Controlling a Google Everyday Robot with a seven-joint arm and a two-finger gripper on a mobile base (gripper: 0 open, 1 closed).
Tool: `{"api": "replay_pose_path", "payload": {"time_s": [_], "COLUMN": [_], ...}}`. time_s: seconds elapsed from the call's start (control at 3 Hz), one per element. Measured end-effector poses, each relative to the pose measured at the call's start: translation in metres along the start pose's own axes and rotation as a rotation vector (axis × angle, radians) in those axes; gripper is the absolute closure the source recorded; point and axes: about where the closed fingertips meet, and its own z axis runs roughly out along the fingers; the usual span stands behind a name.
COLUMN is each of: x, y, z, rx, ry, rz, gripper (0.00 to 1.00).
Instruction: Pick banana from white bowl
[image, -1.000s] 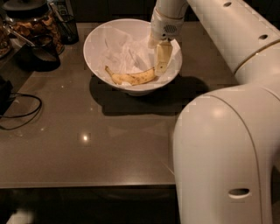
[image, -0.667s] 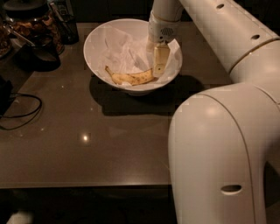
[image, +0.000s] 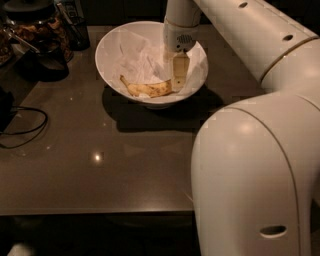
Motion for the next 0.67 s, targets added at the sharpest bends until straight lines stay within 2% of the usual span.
{"api": "replay_pose_path", "payload": {"time_s": [0.67], "x": [0.0012], "y": [0.0156], "z": [0.0121], "rx": [-0.047], "ry": [-0.016], "rz": [0.030], "gripper": [0.29]}}
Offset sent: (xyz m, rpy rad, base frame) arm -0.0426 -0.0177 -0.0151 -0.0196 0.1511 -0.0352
